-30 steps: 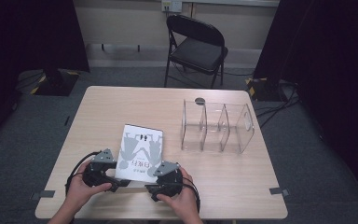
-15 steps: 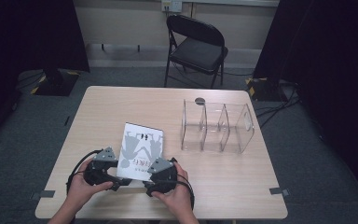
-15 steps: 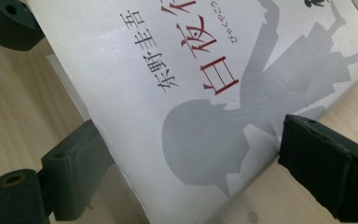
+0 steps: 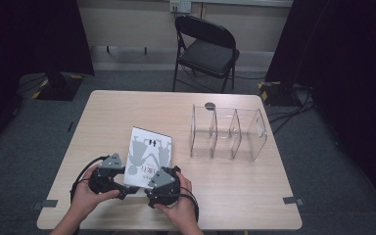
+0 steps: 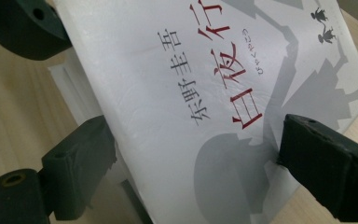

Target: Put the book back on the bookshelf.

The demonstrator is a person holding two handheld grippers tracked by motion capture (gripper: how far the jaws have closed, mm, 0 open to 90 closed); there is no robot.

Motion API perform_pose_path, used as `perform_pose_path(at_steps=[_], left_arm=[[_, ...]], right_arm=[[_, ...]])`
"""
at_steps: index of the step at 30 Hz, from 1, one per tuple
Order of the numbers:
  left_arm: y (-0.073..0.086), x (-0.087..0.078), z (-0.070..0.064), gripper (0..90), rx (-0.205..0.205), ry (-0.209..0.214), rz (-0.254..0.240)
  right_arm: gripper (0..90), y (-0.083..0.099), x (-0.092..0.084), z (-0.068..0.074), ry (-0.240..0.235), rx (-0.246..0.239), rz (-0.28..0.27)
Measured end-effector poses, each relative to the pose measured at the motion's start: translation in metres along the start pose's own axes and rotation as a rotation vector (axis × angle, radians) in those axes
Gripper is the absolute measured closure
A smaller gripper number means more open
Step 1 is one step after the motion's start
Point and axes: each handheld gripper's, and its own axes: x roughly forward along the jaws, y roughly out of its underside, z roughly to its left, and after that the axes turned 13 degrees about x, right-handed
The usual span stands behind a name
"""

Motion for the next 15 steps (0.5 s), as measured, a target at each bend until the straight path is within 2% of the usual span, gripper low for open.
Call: perform_pose_path(at_steps=[4,6,11,15], left_arm=[[-0.0016,-0.0007,-0.0007,18.4,0.007,-0.005,-0.001],[-0.0019,-0.0010,-0.0009,18.4,0.012,-0.006,0.000],[0.0003,-0.0003,0.0004,18.4,0.006,0.003,0.002],[0.0006,0.0000,0.0004,18.4,0.006,0.002,0.003]], right_arm=[[9.5,-0.0012,0.0034,0.0011,0.020,0.017,-0.014],[9.4,0.0011,0.0048,0.0017,0.032,0.040,-0.043],[10.1,0.0044,0.0063,0.0038,0.050,0.028,-0.067],[10.3,0.0032,0.0063,0.0029,0.046,0.016,-0.055]])
